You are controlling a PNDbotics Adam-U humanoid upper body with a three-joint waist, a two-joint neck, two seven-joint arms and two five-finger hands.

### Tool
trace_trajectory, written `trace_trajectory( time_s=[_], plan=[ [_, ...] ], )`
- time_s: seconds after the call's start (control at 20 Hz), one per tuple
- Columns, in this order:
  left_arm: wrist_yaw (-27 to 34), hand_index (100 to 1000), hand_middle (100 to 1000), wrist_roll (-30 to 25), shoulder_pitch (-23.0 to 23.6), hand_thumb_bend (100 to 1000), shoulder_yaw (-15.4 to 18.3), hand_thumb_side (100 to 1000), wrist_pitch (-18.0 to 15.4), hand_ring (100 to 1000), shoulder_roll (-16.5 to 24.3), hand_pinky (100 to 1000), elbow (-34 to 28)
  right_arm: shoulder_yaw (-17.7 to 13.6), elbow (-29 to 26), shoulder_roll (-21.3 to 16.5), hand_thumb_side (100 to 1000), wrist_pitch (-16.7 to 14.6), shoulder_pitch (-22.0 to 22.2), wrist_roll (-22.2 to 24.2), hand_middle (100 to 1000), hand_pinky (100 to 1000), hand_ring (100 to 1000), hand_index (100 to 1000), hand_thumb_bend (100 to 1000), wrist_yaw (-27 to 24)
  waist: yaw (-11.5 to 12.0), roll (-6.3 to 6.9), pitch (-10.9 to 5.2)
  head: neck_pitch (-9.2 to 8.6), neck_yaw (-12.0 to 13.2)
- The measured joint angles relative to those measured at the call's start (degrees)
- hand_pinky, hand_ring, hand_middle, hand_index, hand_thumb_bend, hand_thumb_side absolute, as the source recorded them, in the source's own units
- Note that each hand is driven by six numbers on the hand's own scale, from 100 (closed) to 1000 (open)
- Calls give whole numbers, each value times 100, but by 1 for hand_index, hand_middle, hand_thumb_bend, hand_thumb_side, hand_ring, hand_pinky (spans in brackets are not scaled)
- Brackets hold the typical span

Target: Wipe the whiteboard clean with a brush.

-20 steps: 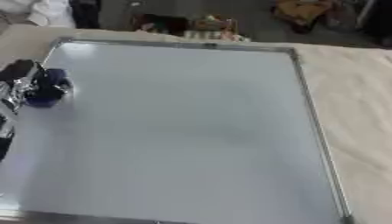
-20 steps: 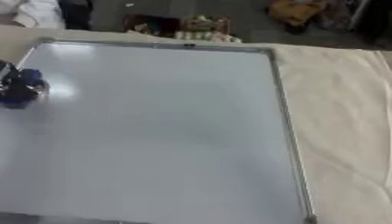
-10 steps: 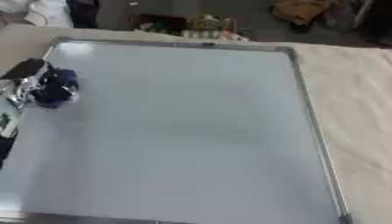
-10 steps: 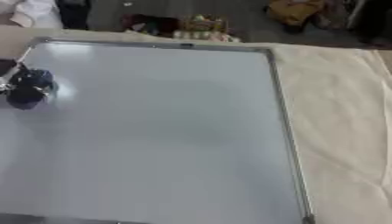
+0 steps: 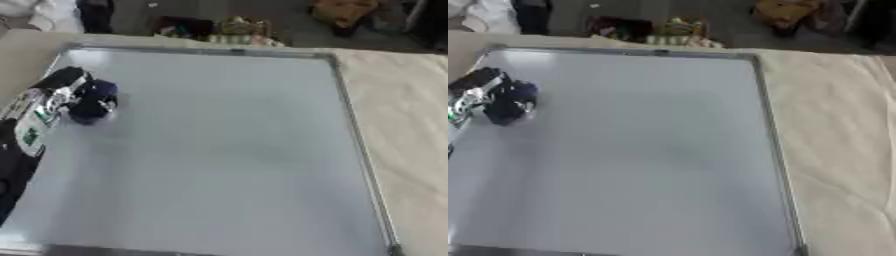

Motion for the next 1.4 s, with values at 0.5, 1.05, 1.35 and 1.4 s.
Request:
trace_trajectory(
  time_s=[0.5,1.05,1.35,1.4],
  plan=[
    [361,163,112,-493,256,115,-767,382,-636,372,-40,371,-915,1,0,0,1000,0,-4,0,695,858,852,837,100,0,-16,27,-2,5,-24],
    [932,164,111,-957,641,106,-1546,382,-906,370,139,369,-2066,2,0,0,1000,0,-26,0,695,857,851,837,100,0,-38,36,-8,3,-35],
    [1153,164,110,-1016,825,100,-1977,380,-905,370,300,368,-2825,3,0,0,1000,1,-26,1,695,857,851,837,100,0,-38,42,-8,3,-41],
    [1178,162,107,-1030,825,100,-2013,379,-885,367,322,365,-2913,3,0,0,1000,1,-26,1,695,858,851,837,100,0,-38,42,-8,3,-42]
  ],
)
